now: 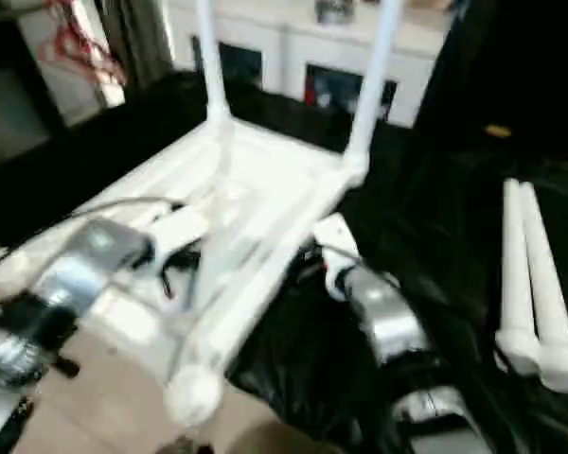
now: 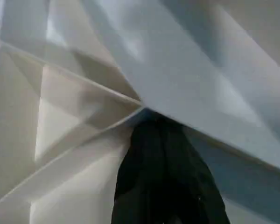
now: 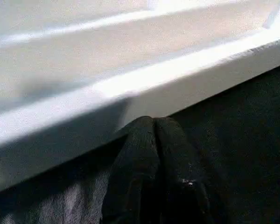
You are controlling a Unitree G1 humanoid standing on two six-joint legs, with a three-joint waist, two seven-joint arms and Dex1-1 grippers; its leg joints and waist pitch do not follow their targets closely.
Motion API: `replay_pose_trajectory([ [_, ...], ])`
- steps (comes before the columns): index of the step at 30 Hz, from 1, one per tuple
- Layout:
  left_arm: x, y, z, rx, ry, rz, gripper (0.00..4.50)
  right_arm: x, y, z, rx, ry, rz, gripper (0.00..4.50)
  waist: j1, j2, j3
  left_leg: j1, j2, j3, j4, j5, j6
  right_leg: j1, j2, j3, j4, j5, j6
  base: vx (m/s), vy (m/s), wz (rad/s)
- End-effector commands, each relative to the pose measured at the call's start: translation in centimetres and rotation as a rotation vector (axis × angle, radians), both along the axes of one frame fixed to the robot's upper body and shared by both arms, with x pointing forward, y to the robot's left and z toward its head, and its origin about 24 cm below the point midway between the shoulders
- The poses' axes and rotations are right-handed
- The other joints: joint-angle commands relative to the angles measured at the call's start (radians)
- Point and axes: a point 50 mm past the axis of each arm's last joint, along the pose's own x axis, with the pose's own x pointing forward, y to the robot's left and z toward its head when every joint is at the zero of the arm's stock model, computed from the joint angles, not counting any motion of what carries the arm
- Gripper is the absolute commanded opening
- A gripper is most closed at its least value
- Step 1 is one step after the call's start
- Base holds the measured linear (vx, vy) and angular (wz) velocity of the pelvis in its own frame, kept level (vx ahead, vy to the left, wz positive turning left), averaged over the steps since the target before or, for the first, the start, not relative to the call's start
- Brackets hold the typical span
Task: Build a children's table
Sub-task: Rotate table base
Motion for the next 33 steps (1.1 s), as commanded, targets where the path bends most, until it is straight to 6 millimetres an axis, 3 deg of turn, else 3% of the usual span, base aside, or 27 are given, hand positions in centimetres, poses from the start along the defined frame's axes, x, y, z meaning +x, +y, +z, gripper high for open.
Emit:
replay_pose_trajectory([
  [1, 0.7, -0.1, -0.1, 0.024, -0.048, 0.014, 0.0, 0.1, -0.6, 0.6, -0.014, -0.022, -0.013, 0.11, 0.0, 0.012, -0.082, 0.017, 0.028, -0.016, -0.065, -0.17, -0.005, 0.054, -0.066, 0.045, -0.066, -0.102, -0.185, 0.0, 0.0, 0.0],
  [3, 1.4, -0.3, -0.5, 0.03, -0.094, 0.044, 0.0, 0.0, -1.2, 1.2, -0.023, -0.044, -0.024, 0.11, 0.0, 0.004, -0.083, 0.015, 0.027, -0.016, -0.064, -0.162, 0.004, 0.058, -0.066, 0.044, -0.064, -0.078, -0.193, 0.0, 0.0, 0.0],
  [9, 2.2, -0.8, -0.4, -0.019, -0.2, 0.086, 0.0, -0.2, -2.2, 2.1, -0.036, -0.078, -0.035, 0.11, 0.003, 0.001, -0.082, 0.019, 0.031, -0.016, -0.064, -0.181, 0.017, 0.057, -0.068, 0.043, -0.07, -0.116, -0.194, 0.0, 0.0, 0.0],
  [10, 2.5, -1.4, 0.6, -0.1, -0.26, 0.071, 0.0, -0.3, -3.0, 2.5, -0.052, -0.096, -0.042, 0.11, 0.003, -0.006, -0.08, 0.019, 0.031, -0.014, -0.064, -0.187, 0.019, 0.056, -0.069, 0.043, -0.075, -0.139, -0.193, 0.0, 0.0, 0.0],
  [11, 2.5, -1.4, 0.6, -0.1, -0.26, 0.071, 0.0, -0.3, -3.0, 2.5, -0.052, -0.096, -0.042, 0.11, 0.007, -0.001, -0.081, 0.022, 0.034, -0.015, -0.064, -0.186, 0.017, 0.055, -0.072, 0.044, -0.073, -0.147, -0.196, 0.0, 0.0, 0.0],
  [12, 2.4, -1.5, 1.5, -0.173, -0.267, 0.055, 0.0, -0.4, -3.5, 3.1, -0.05, -0.113, -0.043, 0.11, 0.006, -0.008, -0.08, 0.02, 0.033, -0.013, -0.063, -0.185, 0.02, 0.055, -0.072, 0.043, -0.073, -0.152, -0.199, 0.0, 0.0, 0.0],
  [16, 1.8, -0.9, 3.1, -0.279, -0.239, 0.022, 0.0, -0.6, -4.0, 4.1, 0.013, -0.127, -0.005, 0.11, 0.012, -0.008, -0.081, 0.021, 0.042, -0.014, -0.064, -0.171, 0.031, 0.056, -0.079, 0.044, -0.064, -0.144, -0.213, 0.0, 0.0, 0.0],
  [17, 1.5, -0.6, 3.5, -0.292, -0.226, 0.004, 0.0, -0.7, -4.0, 4.4, 0.037, -0.128, 0.021, 0.11, 0.009, -0.01, -0.077, 0.017, 0.04, -0.013, -0.065, -0.167, 0.037, 0.051, -0.073, 0.044, -0.067, -0.142, -0.212, 0.0, 0.0, 0.0],
  [19, 0.4, 0.1, 4.1, -0.298, -0.182, -0.058, 0.0, -1.3, -3.7, 4.8, 0.088, -0.115, 0.112, 0.11, 0.011, -0.008, -0.079, 0.019, 0.044, -0.016, -0.065, -0.165, 0.04, 0.056, -0.079, 0.044, -0.06, -0.137, -0.215, 0.0, 0.0, 0.0],
  [20, -1.4, 1.0, 4.6, -0.281, -0.114, -0.162, 0.0, -2.3, -3.3, 5.2, 0.102, -0.092, 0.246, 0.11, 0.007, -0.009, -0.075, 0.014, 0.042, -0.014, -0.067, -0.157, 0.047, 0.053, -0.074, 0.045, -0.06, -0.129, -0.213, 0.0, 0.0, 0.0],
  [21, -1.4, 1.0, 4.6, -0.28, -0.113, -0.164, 0.0, -2.3, -3.3, 5.2, 0.102, -0.091, 0.248, 0.11, 0.009, -0.009, -0.08, 0.016, 0.045, -0.017, -0.066, -0.156, 0.045, 0.059, -0.079, 0.044, -0.053, -0.117, -0.216, 0.0, 0.0, 0.0],
  [22, -1.4, 1.0, 4.6, -0.28, -0.113, -0.164, 0.0, -2.3, -3.3, 5.2, 0.102, -0.091, 0.248, 0.11, 0.005, -0.008, -0.078, 0.011, 0.045, -0.016, -0.067, -0.144, 0.051, 0.058, -0.075, 0.045, -0.053, -0.108, -0.212, 0.0, 0.0, 0.0],
  [23, -2.5, 1.5, 4.7, -0.259, -0.067, -0.222, 0.0, -3.0, -3.1, 5.2, 0.082, -0.077, 0.333, 0.11, 0.004, -0.009, -0.076, 0.019, 0.042, -0.012, -0.066, -0.157, 0.049, 0.049, -0.07, 0.045, -0.057, -0.119, -0.216, 0.0, 0.0, 0.0],
  [24, -3.8, 2.1, 4.7, -0.214, 0.002, -0.28, 0.0, -3.7, -2.9, 5.1, 0.072, -0.046, 0.411, 0.11, 0.005, -0.009, -0.075, 0.018, 0.045, -0.012, -0.067, -0.16, 0.05, 0.051, -0.072, 0.046, -0.056, -0.131, -0.215, 0.0, 0.0, 0.0],
  [25, -3.8, 2.1, 4.7, -0.214, 0.002, -0.28, 0.0, -3.7, -2.9, 5.1, 0.072, -0.046, 0.411, 0.11, 0.003, -0.006, -0.068, 0.018, 0.043, -0.01, -0.069, -0.18, 0.051, 0.044, -0.068, 0.048, -0.062, -0.166, -0.209, 0.0, 0.0, 0.0],
  [30, -6.8, 3.1, 3.9, -0.118, 0.227, -0.407, 0.0, -5.1, -2.6, 5.2, 0.074, 0.02, 0.557, 0.11, 0.006, -0.004, -0.061, 0.027, 0.045, -0.012, -0.078, -0.251, 0.018, 0.038, -0.069, 0.05, -0.073, -0.294, -0.188, 0.0, 0.0, 0.0],
  [33, -7.1, 3.2, 3.6, -0.09, 0.261, -0.414, 0.0, -5.3, -2.6, 5.3, 0.073, 0.031, 0.577, 0.11, 0.009, -0.003, -0.063, 0.03, 0.043, -0.013, -0.078, -0.263, 0.001, 0.039, -0.071, 0.051, -0.075, -0.312, -0.179, 0.0, 0.0, 0.0],
])
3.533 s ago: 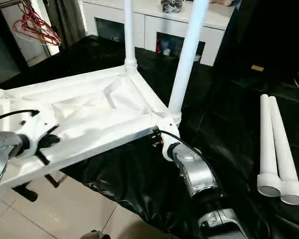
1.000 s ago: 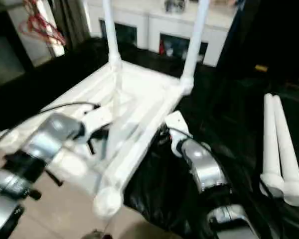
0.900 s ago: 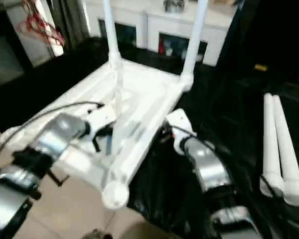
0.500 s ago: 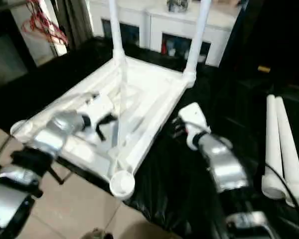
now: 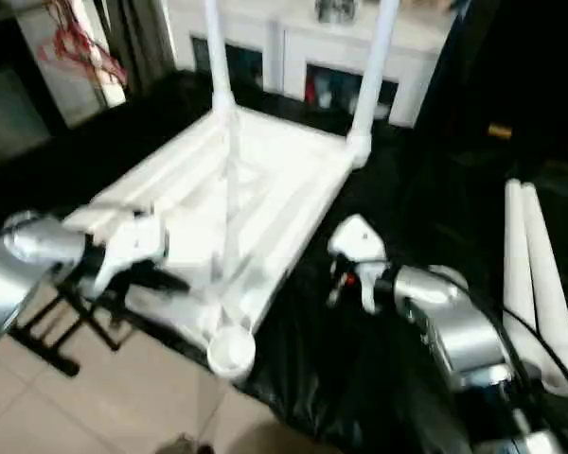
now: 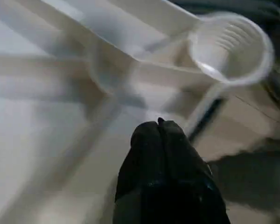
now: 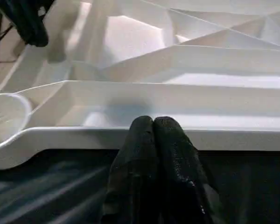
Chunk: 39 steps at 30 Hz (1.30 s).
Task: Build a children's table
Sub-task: Rotate table base
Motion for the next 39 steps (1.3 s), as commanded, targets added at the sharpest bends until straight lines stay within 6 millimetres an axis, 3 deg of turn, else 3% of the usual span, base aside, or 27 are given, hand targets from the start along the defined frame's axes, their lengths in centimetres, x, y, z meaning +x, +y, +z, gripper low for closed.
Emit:
replay_pose_trajectory([
  [1, -0.3, -0.3, -0.2, 0.036, 0.012, -0.021, 0.0, -0.4, 0.0, 0.1, -0.007, 0.019, 0.026, 0.11, 0.0, 0.0, -0.063, 0.026, 0.041, -0.013, -0.078, -0.263, 0.0, 0.037, -0.069, 0.051, -0.078, -0.308, -0.178, 0.0, 0.0, 0.0],
  [5, 1.1, -0.2, -1.0, 0.124, -0.063, 0.058, 0.0, -0.7, -0.2, 0.3, -0.022, 0.021, 0.041, 0.11, -0.002, -0.001, -0.065, 0.023, 0.037, -0.013, -0.075, -0.251, -0.003, 0.04, -0.068, 0.051, -0.083, -0.307, -0.163, 0.0, 0.0, 0.0],
  [8, 2.3, 0.0, -1.6, 0.181, -0.111, 0.113, 0.0, -0.8, -0.3, 0.3, -0.033, 0.023, 0.042, 0.11, 0.0, 0.006, -0.071, 0.023, 0.036, -0.016, -0.071, -0.237, -0.006, 0.043, -0.069, 0.048, -0.079, -0.282, -0.161, 0.0, 0.0, 0.0],
  [9, 2.4, 0.0, -1.7, 0.187, -0.114, 0.117, 0.0, -0.9, -0.3, 0.3, -0.034, 0.023, 0.042, 0.11, -0.001, 0.004, -0.07, 0.021, 0.035, -0.016, -0.072, -0.238, -0.004, 0.044, -0.067, 0.048, -0.082, -0.281, -0.161, 0.0, 0.0, 0.0],
  [11, 3.0, -0.3, -2.2, 0.204, -0.124, 0.146, 0.0, -0.9, -0.4, 0.3, -0.041, 0.023, 0.039, 0.11, 0.001, 0.007, -0.073, 0.022, 0.035, -0.017, -0.07, -0.229, -0.004, 0.045, -0.069, 0.047, -0.077, -0.259, -0.168, 0.0, 0.0, 0.0],
  [13, 3.2, -0.6, -2.5, 0.204, -0.127, 0.158, 0.0, -1.0, -0.5, 0.4, -0.044, 0.023, 0.037, 0.11, 0.0, 0.002, -0.075, 0.018, 0.035, -0.017, -0.068, -0.21, 0.003, 0.049, -0.069, 0.046, -0.075, -0.227, -0.179, 0.0, 0.0, 0.0],
  [14, 3.4, -0.7, -2.6, 0.203, -0.131, 0.163, 0.0, -1.0, -0.5, 0.4, -0.046, 0.023, 0.036, 0.11, 0.0, 0.006, -0.076, 0.018, 0.035, -0.016, -0.066, -0.205, 0.007, 0.047, -0.068, 0.047, -0.074, -0.207, -0.187, 0.0, 0.0, 0.0],
  [15, 3.8, -1.2, -2.9, 0.195, -0.144, 0.175, 0.0, -1.0, -0.6, 0.4, -0.049, 0.02, 0.032, 0.11, -0.001, 0.011, -0.076, 0.018, 0.034, -0.016, -0.065, -0.207, 0.009, 0.047, -0.066, 0.046, -0.074, -0.198, -0.193, 0.0, 0.0, 0.0],
  [17, 4.4, -2.0, -3.1, 0.181, -0.176, 0.193, 0.0, -1.0, -0.7, 0.5, -0.054, 0.017, 0.025, 0.11, 0.007, 0.009, -0.074, 0.027, 0.035, -0.012, -0.063, -0.233, 0.012, 0.04, -0.066, 0.047, -0.082, -0.223, -0.198, 0.0, 0.0, 0.0],
  [19, 4.9, -2.8, -3.1, 0.151, -0.191, 0.207, 0.0, -1.0, -0.8, 0.6, -0.057, 0.014, 0.02, 0.11, 0.019, 0.011, -0.074, 0.025, 0.037, -0.015, -0.064, -0.241, 0.009, 0.045, -0.071, 0.047, -0.082, -0.256, -0.189, 0.0, 0.0, 0.0],
  [22, 5.8, -4.0, -3.2, 0.101, -0.208, 0.245, 0.0, -1.0, -1.0, 0.6, -0.065, 0.008, 0.01, 0.11, 0.029, 0.009, -0.074, 0.03, 0.038, -0.016, -0.065, -0.264, 0.003, 0.041, -0.073, 0.046, -0.09, -0.306, -0.168, 0.0, 0.0, 0.0],
  [24, 6.5, -4.5, -3.2, 0.089, -0.242, 0.273, 0.0, -1.0, -1.1, 0.7, -0.068, 0.002, 0.003, 0.11, 0.029, 0.006, -0.075, 0.02, 0.038, -0.02, -0.067, -0.253, 0.004, 0.048, -0.074, 0.044, -0.088, -0.3, -0.158, 0.0, 0.0, 0.0],
  [25, 6.9, -4.9, -3.2, 0.081, -0.263, 0.295, 0.0, -0.9, -1.1, 0.8, -0.07, -0.003, -0.002, 0.11, 0.029, 0.011, -0.077, 0.019, 0.037, -0.021, -0.066, -0.249, 0.004, 0.048, -0.074, 0.043, -0.086, -0.294, -0.154, 0.0, 0.0, 0.0],
  [27, 7.9, -5.7, -3.0, 0.043, -0.312, 0.342, 0.0, -0.9, -1.2, 1.0, -0.071, -0.015, -0.016, 0.11, 0.031, 0.006, -0.078, 0.026, 0.035, -0.018, -0.061, -0.255, 0.01, 0.045, -0.072, 0.043, -0.093, -0.294, -0.153, 0.0, 0.0, 0.0],
  [29, 8.4, -6.7, -2.9, -0.002, -0.328, 0.36, 0.0, -0.8, -1.4, 1.1, -0.073, -0.024, -0.032, 0.11, 0.03, 0.003, -0.077, 0.015, 0.032, -0.019, -0.062, -0.233, 0.018, 0.051, -0.071, 0.04, -0.092, -0.281, -0.155, 0.0, 0.0, 0.0],
  [31, 8.6, -7.4, -3.1, -0.029, -0.332, 0.365, 0.0, -0.8, -1.5, 1.1, -0.077, -0.031, -0.048, 0.11, 0.033, 0.002, -0.079, 0.016, 0.034, -0.021, -0.061, -0.227, 0.021, 0.052, -0.075, 0.04, -0.091, -0.281, -0.154, 0.0, 0.0, 0.0],
  [32, 8.7, -7.7, -3.2, -0.038, -0.338, 0.368, 0.0, -0.7, -1.6, 1.1, -0.079, -0.035, -0.056, 0.11, 0.03, 0.011, -0.079, 0.014, 0.032, -0.02, -0.06, -0.225, 0.022, 0.051, -0.071, 0.039, -0.094, -0.267, -0.153, 0.0, 0.0, 0.0],
  [33, 8.7, -7.7, -3.2, -0.038, -0.338, 0.368, 0.0, -0.7, -1.6, 1.1, -0.079, -0.035, -0.056, 0.11, 0.03, 0.005, -0.081, 0.013, 0.032, -0.021, -0.06, -0.217, 0.026, 0.055, -0.072, 0.039, -0.089, -0.242, -0.159, 0.0, 0.0, 0.0],
  [34, 8.8, -8.1, -3.3, -0.055, -0.344, 0.374, 0.0, -0.7, -1.6, 1.1, -0.078, -0.04, -0.067, 0.11, 0.031, 0.014, -0.082, 0.013, 0.033, -0.022, -0.059, -0.211, 0.028, 0.055, -0.073, 0.039, -0.087, -0.229, -0.164, 0.0, 0.0, 0.0],
  [36, 8.9, -8.7, -3.5, -0.084, -0.358, 0.384, 0.0, -0.7, -1.7, 1.1, -0.073, -0.046, -0.083, 0.11, 0.029, 0.008, -0.085, 0.011, 0.029, -0.02, -0.054, -0.19, 0.044, 0.057, -0.071, 0.038, -0.086, -0.205, -0.167, 0.0, 0.0, 0.0],
  [37, 8.9, -9.1, -3.5, -0.109, -0.339, 0.385, 0.0, -0.7, -1.7, 1.2, -0.072, -0.048, -0.088, 0.11, 0.03, 0.014, -0.086, 0.011, 0.029, -0.019, -0.053, -0.185, 0.048, 0.056, -0.07, 0.038, -0.086, -0.199, -0.17, 0.0, 0.0, 0.0],
  [39, 8.7, -10.0, -3.3, -0.171, -0.3, 0.369, 0.0, -0.8, -2.0, 1.3, -0.071, -0.058, -0.109, 0.11, 0.031, 0.015, -0.088, 0.012, 0.032, -0.018, -0.052, -0.175, 0.058, 0.055, -0.071, 0.039, -0.085, -0.179, -0.183, 0.0, 0.0, 0.0],
])
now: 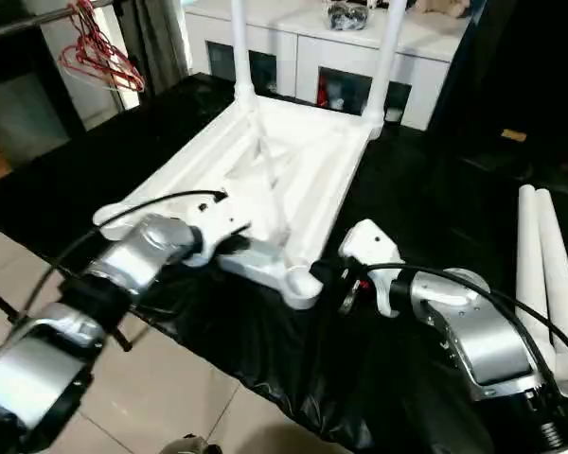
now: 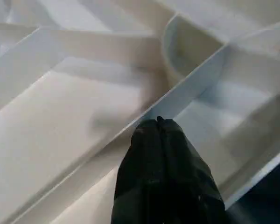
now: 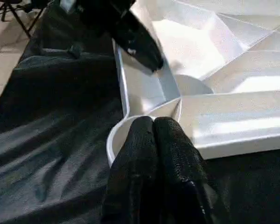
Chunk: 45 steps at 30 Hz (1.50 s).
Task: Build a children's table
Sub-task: Rotate table base
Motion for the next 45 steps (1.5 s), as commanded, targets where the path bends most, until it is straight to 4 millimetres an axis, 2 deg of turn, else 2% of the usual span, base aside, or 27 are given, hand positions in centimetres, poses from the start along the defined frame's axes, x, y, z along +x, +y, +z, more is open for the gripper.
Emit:
replay_pose_trajectory([
  [1, 0.5, -0.6, 1.4, -0.059, -0.027, -0.013, 0.0, 0.0, -0.4, 0.6, -0.01, -0.036, -0.032, 0.11, 0.002, -0.002, -0.079, 0.017, 0.033, -0.018, -0.058, -0.176, 0.055, 0.05, -0.07, 0.041, -0.078, -0.181, -0.19, 0.0, 0.0, 0.0],
  [2, 0.5, -0.6, 1.7, -0.067, -0.04, -0.018, 0.0, 0.0, -0.6, 0.7, -0.014, -0.049, -0.054, 0.11, 0.0, -0.006, -0.079, 0.015, 0.034, -0.019, -0.06, -0.183, 0.054, 0.052, -0.069, 0.039, -0.077, -0.172, -0.196, 0.0, 0.0, 0.0],
  [4, 0.5, -0.1, 2.7, -0.114, -0.08, -0.005, 0.0, 0.4, -1.0, 0.8, -0.015, -0.084, -0.139, 0.11, -0.004, 0.004, -0.076, 0.017, 0.035, -0.019, -0.063, -0.207, 0.049, 0.049, -0.07, 0.039, -0.08, -0.189, -0.196, 0.0, 0.0, 0.0],
  [6, 0.4, 0.3, 3.4, -0.152, -0.114, 0.01, 0.0, 0.6, -1.3, 0.9, -0.008, -0.106, -0.202, 0.11, -0.01, -0.001, -0.075, 0.019, 0.034, -0.017, -0.064, -0.225, 0.038, 0.049, -0.07, 0.038, -0.082, -0.222, -0.199, 0.0, 0.0, 0.0],
  [10, -0.4, 2.2, 6.0, -0.376, -0.316, 0.231, 0.0, 1.1, -2.1, 1.2, 0.156, -0.146, -0.493, 0.35, -0.014, -0.011, -0.074, 0.018, 0.036, -0.016, -0.065, -0.218, 0.036, 0.048, -0.072, 0.038, -0.079, -0.269, -0.187, 0.0, 0.0, 0.0],
  [11, -0.4, 2.2, 6.0, -0.376, -0.316, 0.231, 0.0, 1.1, -2.1, 1.2, 0.156, -0.146, -0.493, 0.44, -0.022, -0.005, -0.072, 0.012, 0.037, -0.017, -0.067, -0.204, 0.04, 0.044, -0.071, 0.037, -0.081, -0.262, -0.188, 0.0, 0.0, 0.0],
  [12, -0.9, 2.8, 6.3, -0.451, -0.372, 0.307, 0.0, 1.1, -2.2, 0.9, 0.215, -0.137, -0.585, 0.44, -0.024, -0.013, -0.072, 0.018, 0.031, -0.013, -0.066, -0.213, 0.038, 0.041, -0.062, 0.036, -0.087, -0.292, -0.165, 0.0, 0.0, 0.0],
  [13, -1.2, 3.3, 6.4, -0.499, -0.407, 0.359, 0.0, 1.0, -2.3, 0.7, 0.253, -0.128, -0.645, 0.54, -0.024, -0.007, -0.074, 0.019, 0.035, -0.015, -0.065, -0.212, 0.037, 0.041, -0.067, 0.038, -0.082, -0.284, -0.168, 0.0, 0.0, 0.0],
  [16, -3.7, 6.0, 3.1, -0.601, -0.344, 0.636, 0.33, 0.1, -1.6, -0.9, 0.259, -0.113, -0.755, 0.85, -0.036, -0.007, -0.072, 0.015, 0.038, -0.017, -0.071, -0.227, 0.03, 0.039, -0.067, 0.036, -0.084, -0.305, -0.157, 0.0, 0.0, 0.0],
  [20, -6.7, 7.4, 1.2, -0.594, -0.303, 0.726, 0.58, -0.3, -0.9, -1.4, 0.266, -0.126, -0.833, 1.21, -0.059, -0.014, -0.067, 0.006, 0.033, -0.017, -0.08, -0.255, 0.025, 0.033, -0.06, 0.038, -0.095, -0.353, -0.106, 0.0, 0.0, 0.0],
  [25, -7.9, 7.8, 1.1, -0.509, -0.359, 0.796, 0.94, -0.5, -0.8, -1.5, 0.255, -0.138, -0.86, 1.57, -0.058, -0.007, -0.054, 0.026, 0.033, -0.016, -0.083, -0.36, 0.004, 0.012, -0.056, 0.041, -0.114, -0.468, -0.055, 0.0, 0.0, 0.0],
  [26, -8.0, 7.8, 1.3, -0.495, -0.383, 0.793, 1.18, -0.6, -0.7, -1.4, 0.272, -0.145, -0.866, 1.67, -0.06, -0.004, -0.051, 0.022, 0.03, -0.02, -0.086, -0.375, -0.004, 0.014, -0.056, 0.04, -0.119, -0.5, -0.032, 0.0, 0.0, 0.0],
  [31, -7.6, 7.5, 2.9, -0.495, -0.437, 0.766, 1.37, -0.8, -0.9, -1.9, 0.249, -0.112, -0.911, 2.04, -0.065, -0.006, -0.053, 0.017, 0.027, -0.023, -0.087, -0.373, -0.013, 0.016, -0.056, 0.04, -0.118, -0.496, -0.009, -0.012, 0.0, -0.01],
  [32, -7.3, 7.4, 3.0, -0.487, -0.439, 0.761, 1.5, -1.0, -1.0, -2.1, 0.255, -0.095, -0.953, 2.1, -0.071, 0.012, -0.054, 0.081, 0.008, 0.027, -0.023, -0.408, -0.07, -0.055, -0.018, 0.075, -0.155, -0.591, 0.056, -0.055, 0.019, -0.34],
  [33, -7.0, 7.3, 3.1, -0.479, -0.439, 0.759, 1.61, -1.1, -1.2, -2.3, 0.259, -0.083, -0.983, 2.13, -0.062, -0.007, -0.055, 0.059, -0.001, 0.035, -0.029, -0.396, -0.056, -0.037, -0.016, 0.107, -0.15, -0.635, 0.082, -0.051, 0.016, -0.33],
  [34, -6.7, 7.3, 3.3, -0.496, -0.449, 0.754, 1.66, -1.3, -1.1, -2.4, 0.261, -0.075, -0.996, 2.23, -0.058, -0.016, -0.06, 0.054, -0.003, 0.036, -0.028, -0.388, -0.038, -0.032, -0.023, 0.124, -0.144, -0.64, 0.084, 0.044, 0.048, -0.54],
  [35, -6.4, 7.2, 3.4, -0.502, -0.452, 0.758, 1.68, -1.4, -1.1, -2.5, 0.26, -0.075, -1.015, 2.36, -0.044, 0.003, -0.071, 0.039, -0.007, 0.03, -0.022, -0.327, 0.002, -0.012, -0.044, 0.173, -0.135, -0.602, 0.068, 0.036, 0.073, -0.51],
  [36, -6.2, 7.1, 3.7, -0.503, -0.473, 0.739, 1.79, -1.5, -1.1, -2.6, 0.262, -0.078, -1.026, 2.48, -0.045, 0.0, -0.073, 0.035, -0.006, 0.029, -0.018, -0.302, 0.013, -0.015, -0.037, 0.185, -0.134, -0.573, 0.059, 0.036, 0.073, -0.51],
  [37, -6.0, 6.9, 3.8, -0.512, -0.46, 0.741, 1.79, -1.6, -1.1, -2.5, 0.265, -0.088, -1.046, 2.48, -0.05, -0.002, -0.076, 0.029, -0.005, 0.024, -0.031, -0.258, -0.005, -0.018, 0.008, 0.177, -0.114, -0.457, 0.038, 0.002, 0.1, -0.52],
  [38, -5.9, 6.9, 3.8, -0.513, -0.457, 0.742, 1.96, -1.6, -1.1, -2.5, 0.266, -0.09, -1.049, 2.54, -0.063, 0.004, -0.079, 0.052, 0.005, 0.019, -0.041, -0.243, -0.064, -0.045, 0.066, 0.148, -0.098, -0.314, 0.036, -0.017, 0.072, -0.48],
  [39, -5.9, 6.9, 3.8, -0.514, -0.452, 0.746, 2.04, -1.6, -1.2, -2.5, 0.266, -0.095, -1.055, 2.58, -0.086, 0.029, -0.077, 0.087, 0.036, 0.006, -0.052, -0.263, -0.114, -0.072, 0.118, 0.103, -0.096, -0.217, 0.035, -0.017, 0.072, -0.48],
  [40, -5.8, 6.8, 4.0, -0.515, -0.462, 0.739, 2.08, -1.6, -1.3, -2.4, 0.27, -0.099, -1.065, 2.67, -0.095, 0.048, -0.074, 0.1, 0.082, -0.011, -0.077, -0.244, -0.113, -0.089, 0.122, 0.073, -0.087, -0.176, 0.025, -0.022, 0.039, -0.38],
  [41, -5.7, 6.6, 4.1, -0.52, -0.465, 0.733, 2.12, -1.4, -1.5, -2.3, 0.264, -0.114, -1.078, 2.8, -0.088, 0.073, -0.085, 0.073, 0.269, -0.049, -0.16, -0.06, -0.035, -0.081, 0.037, 0.009, 0.046, -0.041, -0.017, -0.004, -0.009, -0.39],
  [42, -5.7, 6.5, 4.2, -0.527, -0.464, 0.734, 2.35, -1.2, -1.6, -2.2, 0.26, -0.124, -1.083, 2.94, -0.079, 0.078, -0.093, 0.073, 0.292, -0.046, -0.148, 0.015, 0.003, -0.085, 0.016, -0.003, 0.079, -0.033, -0.018, -0.004, -0.009, -0.39],
  [43, -5.7, 6.4, 4.2, -0.534, -0.461, 0.735, 2.35, -1.1, -1.6, -2.1, 0.256, -0.132, -1.088, 2.94, -0.07, 0.075, -0.091, 0.077, 0.3, -0.031, -0.14, 0.065, 0.041, -0.095, 0.005, -0.008, 0.093, -0.037, -0.028, -0.013, -0.112, -0.43],
  [44, -5.7, 6.2, 4.2, -0.547, -0.451, 0.738, 2.47, -0.7, -2.1, -1.7, 0.236, -0.188, -1.12, 3.07, -0.065, 0.05, -0.085, 0.064, 0.273, -0.07, -0.132, 0.052, 0.169, -0.083, -0.026, 0.003, 0.122, -0.046, -0.039, -0.028, -0.209, -0.37],
  [45, -5.7, 6.1, 4.2, -0.554, -0.446, 0.738, 2.52, -0.5, -2.4, -1.5, 0.225, -0.225, -1.141, 3.17, -0.075, 0.041, -0.095, 0.074, 0.202, -0.068, -0.081, -0.029, 0.27, -0.073, -0.057, 0.044, 0.088, -0.037, -0.082, -0.028, -0.209, -0.37],
])
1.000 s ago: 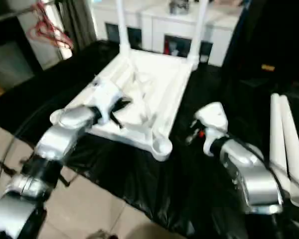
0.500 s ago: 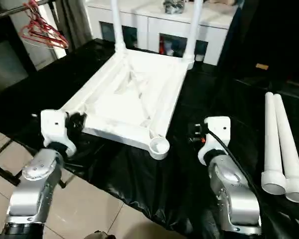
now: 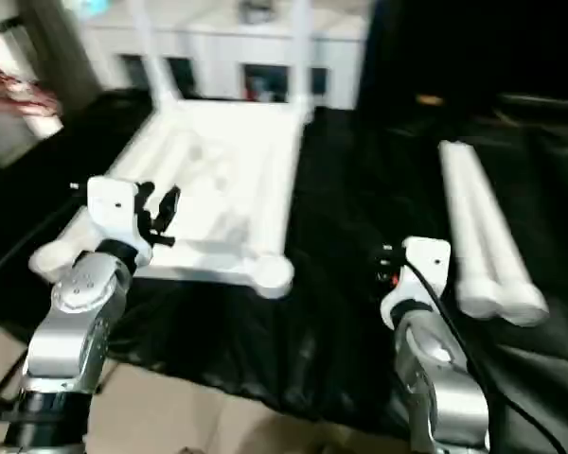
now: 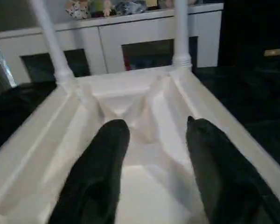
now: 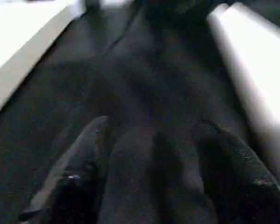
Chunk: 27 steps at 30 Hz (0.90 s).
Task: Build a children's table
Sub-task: Rotate table base
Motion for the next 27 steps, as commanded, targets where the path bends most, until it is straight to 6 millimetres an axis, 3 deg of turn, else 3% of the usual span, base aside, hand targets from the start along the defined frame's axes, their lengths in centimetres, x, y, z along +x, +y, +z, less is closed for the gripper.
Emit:
replay_pose_trajectory([
  [1, -0.1, -0.6, 0.2, -0.023, 0.01, -0.003, 2.63, 0.5, -1.0, 0.6, -0.058, -0.029, -0.055, 3.28, -0.01, -0.076, -0.092, -0.018, -0.1, -0.016, 0.039, -0.136, 0.268, 0.09, -0.051, 0.079, -0.095, 0.269, -0.142, -0.033, -0.258, -0.22],
  [2, -0.1, -0.6, 0.2, -0.025, 0.014, 0.001, 2.63, 0.7, -1.0, 0.6, -0.062, -0.021, -0.05, 3.28, 0.019, -0.1, -0.084, -0.07, -0.175, -0.001, 0.154, -0.219, 0.257, 0.12, -0.097, 0.098, -0.154, 0.284, -0.135, -0.039, -0.23, -0.02],
  [3, -0.3, -0.6, 0.1, -0.033, 0.012, 0.008, 2.78, 0.9, -0.8, 0.7, -0.053, -0.011, -0.02, 3.37, 0.045, -0.061, -0.082, -0.062, -0.165, -0.034, 0.162, -0.208, 0.203, 0.107, -0.143, 0.108, -0.15, 0.263, -0.089, -0.039, -0.23, -0.02],
  [4, -0.3, -0.6, 0.1, -0.03, 0.014, 0.008, 2.89, 1.0, -0.7, 0.7, -0.053, -0.013, -0.008, 3.51, 0.037, -0.084, -0.047, -0.071, -0.17, -0.054, 0.144, -0.115, 0.109, 0.107, -0.128, 0.076, -0.158, 0.119, 0.217, -0.058, -0.186, -0.03],
  [5, -0.7, -0.5, -0.4, -0.017, 0.029, 0.004, 2.89, 1.4, -0.2, 1.1, -0.057, -0.027, 0.058, 3.59, 0.044, -0.075, -0.044, -0.054, -0.165, -0.079, 0.097, -0.082, 0.094, 0.119, -0.139, 0.081, -0.184, 0.022, 0.445, -0.064, -0.135, -0.1],
  [6, -0.9, -0.4, -0.7, -0.009, 0.024, 0.017, 2.89, 1.6, 0.2, 1.1, -0.071, -0.027, 0.106, 3.68, 0.035, -0.063, -0.042, -0.036, -0.144, -0.102, 0.048, -0.096, 0.137, 0.137, -0.146, 0.079, -0.214, -0.081, 0.487, -0.064, -0.135, -0.1],
  [7, -1.1, -0.3, -1.0, -0.006, 0.036, 0.033, 2.89, 1.7, 0.5, 1.2, -0.092, -0.027, 0.138, 3.68, 0.03, -0.054, -0.043, -0.037, -0.115, -0.12, 0.018, -0.107, 0.167, 0.152, -0.146, 0.067, -0.224, -0.103, 0.464, -0.058, -0.084, -0.09],
  [8, -1.5, -0.3, -1.1, -0.016, 0.038, 0.05, 2.89, 1.8, 0.9, 1.2, -0.104, -0.011, 0.176, 3.68, 0.005, -0.01, -0.049, -0.009, 0.055, -0.218, -0.06, -0.131, 0.274, 0.137, -0.13, 0.038, -0.176, -0.103, 0.317, -0.041, -0.086, -0.07],
  [9, -1.5, -0.3, -1.1, -0.016, 0.038, 0.05, 2.89, 1.8, 0.9, 1.2, -0.104, -0.011, 0.176, 3.68, -0.01, 0.012, -0.054, 0.043, 0.16, -0.257, -0.095, -0.191, 0.354, 0.082, -0.157, 0.077, -0.037, -0.067, 0.14, -0.041, -0.086, -0.07],
  [10, -1.5, -0.2, -1.1, -0.021, 0.041, 0.051, 2.89, 1.9, 1.0, 1.3, -0.104, -0.015, 0.186, 3.68, -0.016, -0.014, -0.046, 0.059, 0.106, -0.217, -0.091, -0.212, 0.33, 0.053, -0.139, 0.08, -0.042, -0.035, 0.078, -0.051, -0.09, 0.2],
  [11, -1.5, -0.3, -1.0, -0.024, 0.042, 0.051, 2.89, 2.0, 1.1, 1.4, -0.103, -0.018, 0.192, 3.68, -0.017, -0.04, -0.036, 0.04, -0.038, -0.131, -0.07, -0.371, 0.202, 0.067, -0.114, 0.083, -0.109, -0.04, 0.027, -0.09, -0.087, 0.16],
  [12, -1.7, -0.3, -1.1, -0.019, 0.04, 0.045, 2.89, 2.3, 1.4, 1.4, -0.094, -0.016, 0.207, 3.68, -0.008, -0.082, -0.03, 0.017, -0.081, -0.119, -0.038, -0.34, 0.1, 0.103, -0.178, 0.098, -0.181, -0.321, 0.022, -0.09, -0.087, 0.16],
  [13, -1.8, -0.3, -1.2, -0.011, 0.048, 0.046, 2.89, 2.4, 1.5, 1.3, -0.095, -0.011, 0.21, 3.68, 0.003, -0.082, -0.027, 0.011, -0.075, -0.118, -0.033, -0.284, 0.068, 0.107, -0.194, 0.101, -0.193, -0.467, 0.026, -0.126, -0.11, -0.06],
  [14, -1.8, -0.4, -1.1, 0.01, 0.047, 0.032, 2.89, 2.7, 1.8, 1.2, -0.099, -0.007, 0.217, 3.68, 0.014, -0.082, -0.019, 0.029, -0.071, -0.113, -0.03, -0.256, 0.034, 0.081, -0.186, 0.095, -0.219, -0.71, 0.045, -0.07, -0.062, -0.02],
  [15, -1.9, -0.4, -1.1, 0.025, 0.042, 0.021, 2.89, 2.8, 1.9, 1.2, -0.101, -0.006, 0.222, 3.68, 0.007, -0.084, -0.016, 0.043, -0.07, -0.111, -0.039, -0.286, 0.022, 0.07, -0.166, 0.08, -0.229, -0.778, 0.039, -0.118, -0.101, 0.03],
  [16, -1.9, -0.4, -1.1, 0.029, 0.044, 0.02, 2.89, 2.9, 2.0, 1.2, -0.102, -0.007, 0.224, 3.68, 0.003, -0.081, -0.015, 0.045, -0.069, -0.112, -0.05, -0.312, 0.012, 0.072, -0.153, 0.066, -0.229, -0.775, 0.031, -0.091, -0.05, 0.03],
  [17, -1.9, -0.2, -1.0, 0.019, 0.052, 0.026, 2.89, 3.1, 2.6, 1.3, -0.1, -0.013, 0.245, 3.68, -0.013, -0.07, -0.018, 0.037, -0.05, -0.124, -0.084, -0.395, -0.013, 0.091, -0.13, 0.043, -0.217, -0.633, 0.005, -0.119, -0.043, -0.01],
  [19, -1.9, -0.1, -1.0, 0.004, 0.051, 0.027, 2.89, 3.1, 2.9, 1.3, -0.097, -0.016, 0.257, 3.68, -0.021, -0.065, -0.018, 0.036, -0.039, -0.129, -0.098, -0.439, -0.019, 0.101, -0.127, 0.036, -0.213, -0.525, -0.018, -0.063, 0.009, -0.07],
  [20, -1.9, 0.0, -0.9, 0.0, 0.049, 0.026, 2.89, 3.1, 3.1, 1.3, -0.095, -0.018, 0.267, 3.68, -0.028, -0.055, -0.014, 0.036, -0.031, -0.132, -0.108, -0.486, -0.029, 0.109, -0.13, 0.03, -0.214, -0.464, -0.036, 0.0, 0.0, 0.0],
  [21, -1.9, 0.1, -0.9, 0.0, 0.048, 0.027, 2.89, 3.1, 3.3, 1.3, -0.095, -0.018, 0.274, 3.68, -0.033, -0.053, -0.012, 0.042, -0.029, -0.133, -0.112, -0.538, -0.041, 0.111, -0.13, 0.027, -0.216, -0.475, -0.036, 0.0, 0.0, 0.0],
  [22, -1.9, 0.1, -0.9, -0.001, 0.05, 0.023, 2.89, 3.1, 3.4, 1.3, -0.087, -0.017, 0.278, 3.68, -0.041, -0.056, -0.006, 0.06, -0.031, -0.136, -0.115, -0.655, -0.06, 0.113, -0.129, 0.019, -0.225, -0.548, -0.021, 0.0, 0.0, 0.0],
  [23, -1.9, 0.0, -0.8, 0.002, 0.049, 0.02, 2.89, 3.0, 3.5, 1.2, -0.077, -0.015, 0.279, 3.68, -0.065, -0.044, 0.018, 0.11, -0.028, -0.134, -0.132, -0.886, -0.075, 0.105, -0.084, -0.056, -0.258, -0.666, 0.02, 0.0, 0.0, 0.0],
  [24, -1.8, -0.1, -0.6, -0.001, 0.041, 0.008, 2.89, 3.0, 3.6, 1.0, -0.063, -0.009, 0.277, 3.68, -0.062, -0.018, 0.024, 0.077, -0.012, -0.122, -0.191, -0.983, -0.084, 0.15, -0.05, -0.082, -0.181, -0.574, 0.007, 0.0, 0.0, 0.0],
  [25, -1.8, -0.2, -0.5, -0.002, 0.041, 0.005, 2.89, 3.0, 3.6, 0.9, -0.058, -0.005, 0.275, 3.68, -0.03, -0.013, 0.016, -0.014, -0.009, -0.101, -0.244, -1.059, -0.09, 0.243, -0.04, -0.065, 0.022, -0.348, -0.012, -0.079, 0.037, 0.05],
  [26, -1.8, -0.2, -0.5, 0.0, 0.042, 0.003, 2.89, 3.1, 3.6, 0.8, -0.056, -0.004, 0.275, 3.68, 0.03, -0.019, 0.009, -0.015, -0.016, -0.04, -0.242, -1.019, -0.028, 0.239, -0.021, -0.044, 0.063, -0.3, -0.001, 0.0, 0.0, 0.0],
  [27, -1.8, -0.2, -0.5, 0.0, 0.042, 0.003, 2.89, 3.1, 3.6, 0.8, -0.056, -0.004, 0.275, 3.68, 0.02, -0.046, -0.007, 0.017, -0.016, -0.028, -0.201, -0.886, 0.0, 0.237, -0.046, 0.021, 0.045, -0.455, 0.006, 0.0, 0.0, 0.0],
])
